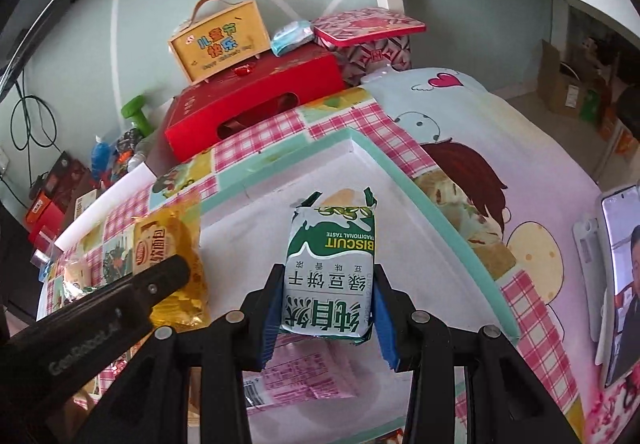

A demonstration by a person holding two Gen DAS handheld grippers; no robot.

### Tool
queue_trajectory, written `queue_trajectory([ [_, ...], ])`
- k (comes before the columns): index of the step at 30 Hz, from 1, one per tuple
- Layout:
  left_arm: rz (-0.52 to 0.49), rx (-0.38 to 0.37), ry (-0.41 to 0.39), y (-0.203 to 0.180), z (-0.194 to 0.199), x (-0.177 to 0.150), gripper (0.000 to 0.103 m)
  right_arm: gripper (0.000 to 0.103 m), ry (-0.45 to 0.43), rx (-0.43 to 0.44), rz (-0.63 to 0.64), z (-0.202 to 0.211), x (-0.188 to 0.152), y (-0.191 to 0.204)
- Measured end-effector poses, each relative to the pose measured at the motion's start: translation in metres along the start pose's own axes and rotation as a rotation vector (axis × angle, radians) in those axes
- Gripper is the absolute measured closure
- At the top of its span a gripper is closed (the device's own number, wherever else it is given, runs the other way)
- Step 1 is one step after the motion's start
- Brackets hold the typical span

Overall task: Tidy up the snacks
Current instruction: 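Lift and carry the yellow bread bag and green biscuit box over the white tray, then open both tools to drop the bread bag and biscuit box into the tray, then withdraw both tools from the tray back over the snack pile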

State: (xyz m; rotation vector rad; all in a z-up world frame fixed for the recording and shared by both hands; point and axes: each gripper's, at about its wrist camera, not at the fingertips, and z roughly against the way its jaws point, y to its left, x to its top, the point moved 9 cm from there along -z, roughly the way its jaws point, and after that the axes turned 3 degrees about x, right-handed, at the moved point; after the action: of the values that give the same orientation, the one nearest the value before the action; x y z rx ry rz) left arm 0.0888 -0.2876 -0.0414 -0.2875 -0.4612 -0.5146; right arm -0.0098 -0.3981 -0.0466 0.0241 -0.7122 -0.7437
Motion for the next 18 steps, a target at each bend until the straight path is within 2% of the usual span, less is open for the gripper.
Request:
queue_trajectory([
  [4,0.011,0.004,0.003,0.002,-0.004,0.002,0.059,0.06,0.002,-0.003,0.0,-0.002,0.0,0.0],
  [6,0.022,0.0,0.006,0.004,-0.005,0.002,0.048,0.06,0.0,-0.012,0.006,-0.001,0.0,0.001],
  [13,0.042,0.023,-0.011,0.015,0.006,0.003,0.046,0.06,0.009,-0.015,0.023,-0.002,0.0,0.004],
  [14,0.047,0.023,-0.012,0.016,0.007,0.003,0.043,0.06,0.013,-0.015,0.023,-0.003,-0.001,0.004],
  [16,0.066,0.029,-0.014,0.022,0.01,0.002,0.029,0.051,0.023,-0.02,0.023,-0.005,-0.002,0.004],
  [17,0.076,0.037,-0.016,0.026,0.011,0.002,0.021,0.034,0.028,-0.024,0.022,-0.006,-0.002,0.004],
  [18,0.09,0.049,-0.018,0.032,0.012,0.002,0.02,0.02,0.03,-0.028,0.022,-0.007,-0.002,0.003],
])
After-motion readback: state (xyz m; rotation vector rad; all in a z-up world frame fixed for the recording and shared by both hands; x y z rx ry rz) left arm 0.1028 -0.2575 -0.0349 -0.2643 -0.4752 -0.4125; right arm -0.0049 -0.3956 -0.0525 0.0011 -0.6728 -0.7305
